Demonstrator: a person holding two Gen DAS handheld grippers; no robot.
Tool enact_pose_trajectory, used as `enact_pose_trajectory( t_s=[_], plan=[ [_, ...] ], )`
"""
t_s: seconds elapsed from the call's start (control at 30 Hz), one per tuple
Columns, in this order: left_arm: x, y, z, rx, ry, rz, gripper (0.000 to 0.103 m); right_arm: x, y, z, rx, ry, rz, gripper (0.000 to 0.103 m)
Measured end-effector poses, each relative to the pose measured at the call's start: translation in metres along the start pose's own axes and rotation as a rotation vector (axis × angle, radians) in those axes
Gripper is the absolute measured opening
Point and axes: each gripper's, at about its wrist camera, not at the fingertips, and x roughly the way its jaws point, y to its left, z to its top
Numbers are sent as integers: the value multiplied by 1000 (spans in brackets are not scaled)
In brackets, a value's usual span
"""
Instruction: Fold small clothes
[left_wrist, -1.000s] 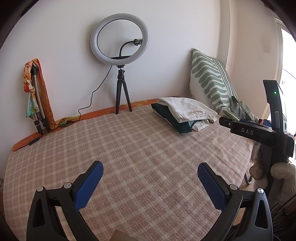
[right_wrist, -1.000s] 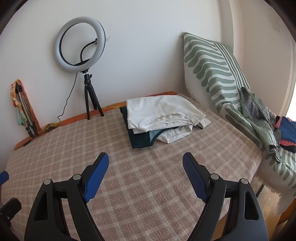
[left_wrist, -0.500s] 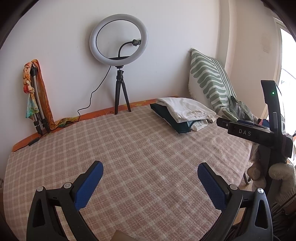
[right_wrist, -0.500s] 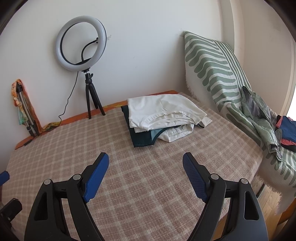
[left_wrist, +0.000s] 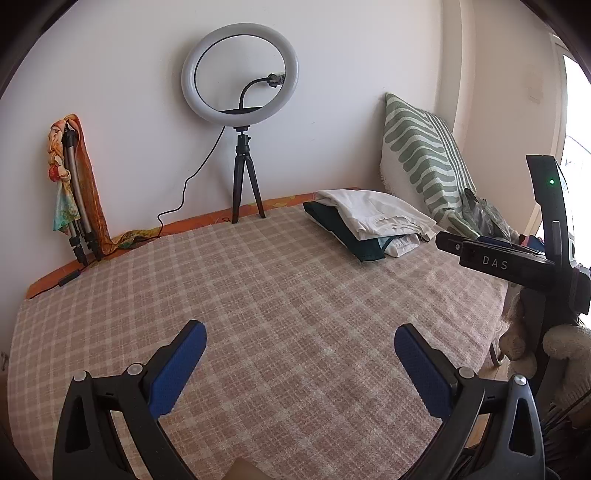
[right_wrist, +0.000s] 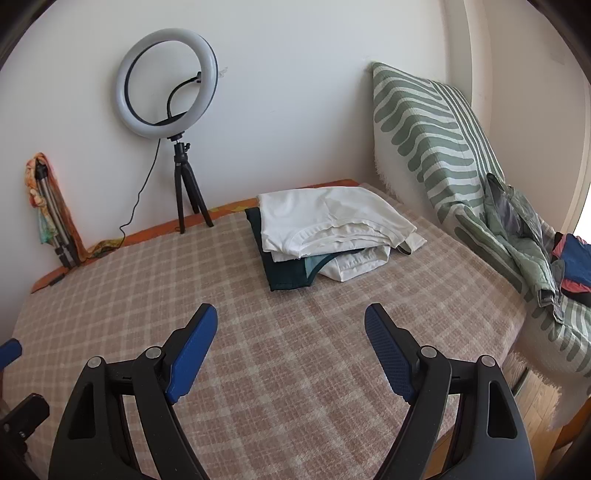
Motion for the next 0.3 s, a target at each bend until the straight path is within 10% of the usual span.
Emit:
enact_pose_trajectory(
  t_s=[0.3],
  plan=[
    [2, 1, -1, 0, 2, 2, 103, 0, 1, -1, -1, -2, -1, 82]
  ],
)
